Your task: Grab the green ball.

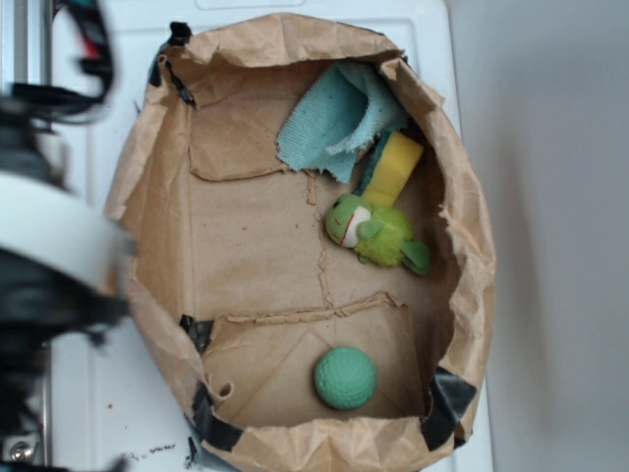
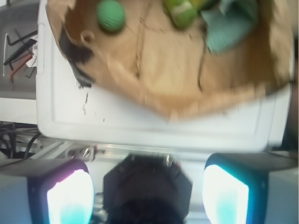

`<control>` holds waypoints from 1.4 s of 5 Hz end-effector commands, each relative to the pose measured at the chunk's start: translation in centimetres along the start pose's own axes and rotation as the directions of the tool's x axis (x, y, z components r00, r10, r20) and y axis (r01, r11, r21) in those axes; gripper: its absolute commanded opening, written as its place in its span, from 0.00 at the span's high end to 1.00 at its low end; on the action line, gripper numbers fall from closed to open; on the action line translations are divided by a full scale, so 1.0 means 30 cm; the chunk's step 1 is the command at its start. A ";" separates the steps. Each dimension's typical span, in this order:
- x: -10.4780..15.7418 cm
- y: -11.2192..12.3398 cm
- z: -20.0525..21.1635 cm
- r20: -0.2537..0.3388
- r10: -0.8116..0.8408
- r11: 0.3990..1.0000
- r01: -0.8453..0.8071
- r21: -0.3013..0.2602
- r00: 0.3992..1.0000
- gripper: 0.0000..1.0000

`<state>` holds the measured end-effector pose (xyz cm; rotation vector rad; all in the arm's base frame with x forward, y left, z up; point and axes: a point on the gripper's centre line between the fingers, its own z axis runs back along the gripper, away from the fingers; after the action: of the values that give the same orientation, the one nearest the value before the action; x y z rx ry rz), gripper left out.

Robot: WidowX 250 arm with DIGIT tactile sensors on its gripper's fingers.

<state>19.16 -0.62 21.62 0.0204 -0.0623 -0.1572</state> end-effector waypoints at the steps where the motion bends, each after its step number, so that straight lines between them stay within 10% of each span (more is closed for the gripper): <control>1: 0.171 0.118 -0.042 0.086 -0.268 0.963 0.270 -0.007 0.959 0.00; 3: 0.283 0.133 -0.175 0.181 -0.462 0.878 0.476 -0.043 0.868 0.00; 6: 0.367 -0.056 -0.335 0.263 -0.651 0.745 0.665 0.045 0.712 0.00; 7: 0.409 -0.126 -0.413 0.258 -0.671 0.719 0.695 -0.005 0.696 0.00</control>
<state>30.91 -4.77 7.84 -0.1035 -0.2283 -0.9066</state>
